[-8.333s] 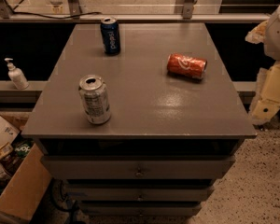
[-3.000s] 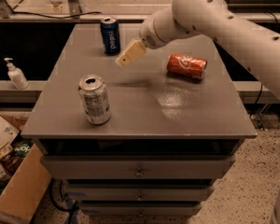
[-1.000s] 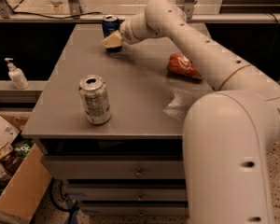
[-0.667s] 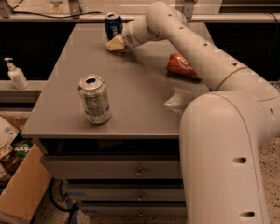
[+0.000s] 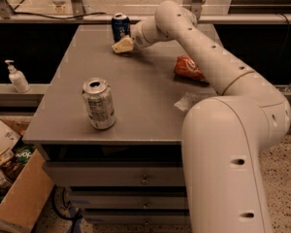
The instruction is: Knock pepsi can over
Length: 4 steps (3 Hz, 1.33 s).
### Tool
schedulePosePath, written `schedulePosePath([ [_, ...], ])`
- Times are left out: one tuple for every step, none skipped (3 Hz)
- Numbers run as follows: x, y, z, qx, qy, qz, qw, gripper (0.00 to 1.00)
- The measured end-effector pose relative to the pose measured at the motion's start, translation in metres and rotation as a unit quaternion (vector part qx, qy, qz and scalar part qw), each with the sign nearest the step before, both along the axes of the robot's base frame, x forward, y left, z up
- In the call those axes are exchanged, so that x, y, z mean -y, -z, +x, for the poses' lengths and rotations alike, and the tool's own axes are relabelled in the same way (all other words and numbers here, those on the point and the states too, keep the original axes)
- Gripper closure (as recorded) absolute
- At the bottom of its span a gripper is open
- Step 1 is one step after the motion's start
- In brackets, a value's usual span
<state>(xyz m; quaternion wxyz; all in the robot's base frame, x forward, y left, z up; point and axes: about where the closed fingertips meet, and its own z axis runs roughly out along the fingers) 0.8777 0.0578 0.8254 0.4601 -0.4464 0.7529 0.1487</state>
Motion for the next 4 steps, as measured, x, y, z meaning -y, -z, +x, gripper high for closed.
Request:
schedulePosePath([
  [0.0001,-0.0030,0.0000,0.000,0.000,0.000,1.0000,1.00],
  [0.0000,-0.0030,0.0000,0.000,0.000,0.000,1.0000,0.84],
  [-0.0001,-0.0028,0.0000,0.000,0.000,0.000,1.0000,0.59],
  [-0.0002,-0.0027,0.0000,0.000,0.000,0.000,1.0000,0.36],
])
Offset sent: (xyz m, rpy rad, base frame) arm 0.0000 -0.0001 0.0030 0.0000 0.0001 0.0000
